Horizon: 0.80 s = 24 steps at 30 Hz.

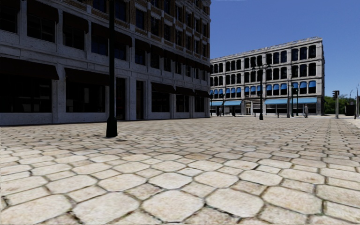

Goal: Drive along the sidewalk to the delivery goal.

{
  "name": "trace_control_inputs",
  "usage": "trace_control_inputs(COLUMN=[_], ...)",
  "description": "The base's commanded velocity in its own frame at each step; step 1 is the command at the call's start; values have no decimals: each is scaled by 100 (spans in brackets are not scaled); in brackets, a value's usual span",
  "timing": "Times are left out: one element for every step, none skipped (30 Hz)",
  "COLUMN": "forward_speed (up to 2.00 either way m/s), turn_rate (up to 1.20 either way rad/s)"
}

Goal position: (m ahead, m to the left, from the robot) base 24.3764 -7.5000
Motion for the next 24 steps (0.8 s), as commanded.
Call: trace_control_inputs(forward_speed=[200, 200, 200, 200, 200, 200, 200, 200, 200, 200, 200, 200, 200, 200, 200, 200, 200, 200, 200, 200, 200, 200, 200, 200], turn_rate=[-44, -44, -44, -44, -44, -44, -44, -44, -44, -44, -44, -44, -44, -41, -18, -18, 0, 0, 0, 0, 0, 0, 0, 0])
